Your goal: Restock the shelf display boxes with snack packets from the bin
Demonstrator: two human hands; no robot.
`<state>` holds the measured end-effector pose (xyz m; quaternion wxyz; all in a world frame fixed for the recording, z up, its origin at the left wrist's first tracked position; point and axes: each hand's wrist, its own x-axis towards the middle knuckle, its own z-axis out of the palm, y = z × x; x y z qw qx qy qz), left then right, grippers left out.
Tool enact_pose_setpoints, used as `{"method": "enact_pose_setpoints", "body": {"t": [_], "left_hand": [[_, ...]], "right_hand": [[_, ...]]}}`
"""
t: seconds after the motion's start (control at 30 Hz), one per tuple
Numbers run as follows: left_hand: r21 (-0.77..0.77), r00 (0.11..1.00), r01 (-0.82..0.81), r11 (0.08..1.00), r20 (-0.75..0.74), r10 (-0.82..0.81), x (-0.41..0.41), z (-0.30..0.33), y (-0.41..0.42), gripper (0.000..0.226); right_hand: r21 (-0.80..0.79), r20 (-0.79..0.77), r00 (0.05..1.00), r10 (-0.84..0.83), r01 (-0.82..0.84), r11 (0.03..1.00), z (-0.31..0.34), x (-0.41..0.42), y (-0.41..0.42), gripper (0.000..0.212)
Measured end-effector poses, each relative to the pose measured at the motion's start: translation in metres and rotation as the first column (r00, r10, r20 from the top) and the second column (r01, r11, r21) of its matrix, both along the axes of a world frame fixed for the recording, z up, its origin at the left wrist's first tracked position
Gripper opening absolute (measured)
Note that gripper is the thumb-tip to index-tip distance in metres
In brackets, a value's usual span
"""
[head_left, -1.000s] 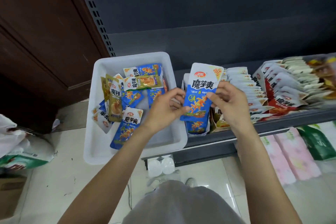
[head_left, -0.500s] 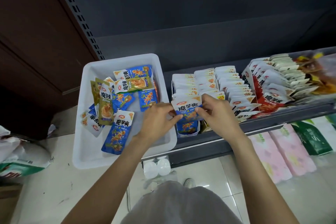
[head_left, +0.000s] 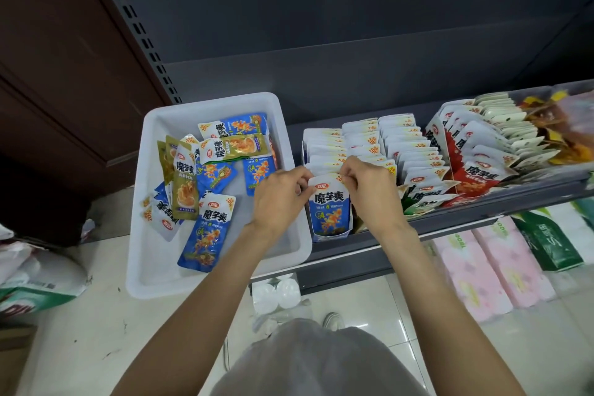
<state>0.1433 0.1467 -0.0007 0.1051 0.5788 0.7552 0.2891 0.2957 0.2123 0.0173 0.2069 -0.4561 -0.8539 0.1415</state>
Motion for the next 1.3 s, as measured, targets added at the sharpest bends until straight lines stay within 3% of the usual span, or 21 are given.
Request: {"method": "enact_pose_setpoints", "body": {"t": [0.17, 0.3, 0.4, 0.5, 0.57, 0.67, 0.77, 0.83, 0.97, 1.03, 1.1, 1.17, 1.23, 1.3], "left_hand": [[-0.024, 0.988, 0.058, 0.998, -0.14, -0.06, -0.004, -0.004, 0.009, 0.022], [0.243, 0.998, -0.064, 0.968, 0.029, 0.058, -0.019, -0.002, -0.013, 0.016], [0.32, 0.985, -0.167, 0.933, 0.011, 0.173, -0.052, -0.015, -0.044, 0.012], [0.13, 0.976, -0.193, 0.972, -0.079, 0.204, -0.091, -0.039, -0.074, 0.023], [-0.098, 0.97, -0.191, 0.977, -0.173, 0.173, -0.112, -0.053, -0.084, 0.04], [-0.438, 0.963, -0.219, 0.872, -0.244, 0.119, -0.126, -0.055, -0.089, 0.063], [-0.519, 0.959, -0.219, 0.826, -0.272, 0.083, -0.133, -0.052, -0.089, 0.072], [-0.526, 0.962, -0.215, 0.823, -0.259, 0.085, -0.135, -0.051, -0.089, 0.08], [-0.461, 0.979, -0.205, 0.863, -0.079, 0.19, -0.144, -0.057, -0.086, 0.085], [-0.361, 0.954, -0.209, 0.909, 0.13, 0.271, -0.15, -0.056, -0.085, 0.067], [-0.257, 0.859, -0.149, 0.955, 0.444, 0.254, -0.15, -0.047, -0.086, 0.029], [-0.165, 0.713, -0.071, 0.984, 0.682, 0.165, -0.142, -0.03, -0.086, 0.016], [-0.103, 0.64, -0.013, 0.995, 0.763, 0.088, -0.133, -0.012, -0.083, 0.013], [-0.068, 0.624, 0.056, 0.996, 0.781, 0.018, -0.125, 0.004, -0.079, 0.012]], "right_hand": [[0.049, 0.143, 0.99, -0.016, 0.009, 0.999, -0.003, -0.008, 0.007, 0.003], [0.207, -0.004, 1.0, -0.002, 0.003, 0.978, 0.015, -0.01, -0.007, 0.013], [0.143, -0.154, 0.974, 0.165, -0.144, 0.979, 0.025, -0.032, -0.021, 0.012], [-0.014, -0.195, 0.929, 0.314, -0.323, 0.946, 0.014, -0.075, -0.033, 0.013], [-0.174, -0.058, 0.919, 0.39, -0.394, 0.902, -0.008, -0.11, -0.036, 0.015], [-0.331, 0.246, 0.853, 0.461, -0.373, 0.867, -0.043, -0.161, -0.037, 0.029], [-0.392, 0.395, 0.8, 0.452, -0.298, 0.87, -0.065, -0.19, -0.04, 0.046], [-0.401, 0.385, 0.818, 0.428, -0.269, 0.876, -0.076, -0.198, -0.043, 0.044], [-0.446, 0.049, 0.966, 0.252, -0.205, 0.871, -0.064, -0.192, -0.042, 0.018], [-0.485, -0.101, 0.978, 0.182, -0.208, 0.85, -0.043, -0.18, -0.04, 0.018], [-0.526, -0.219, 0.97, 0.109, -0.211, 0.824, -0.024, -0.164, -0.035, 0.014], [-0.547, -0.332, 0.943, 0.013, -0.204, 0.812, -0.012, -0.148, -0.03, 0.005], [-0.567, -0.405, 0.911, -0.081, -0.18, 0.804, -0.003, -0.134, -0.026, 0.002], [-0.619, -0.453, 0.873, -0.18, -0.163, 0.768, 0.007, -0.122, -0.026, 0.004]]}}
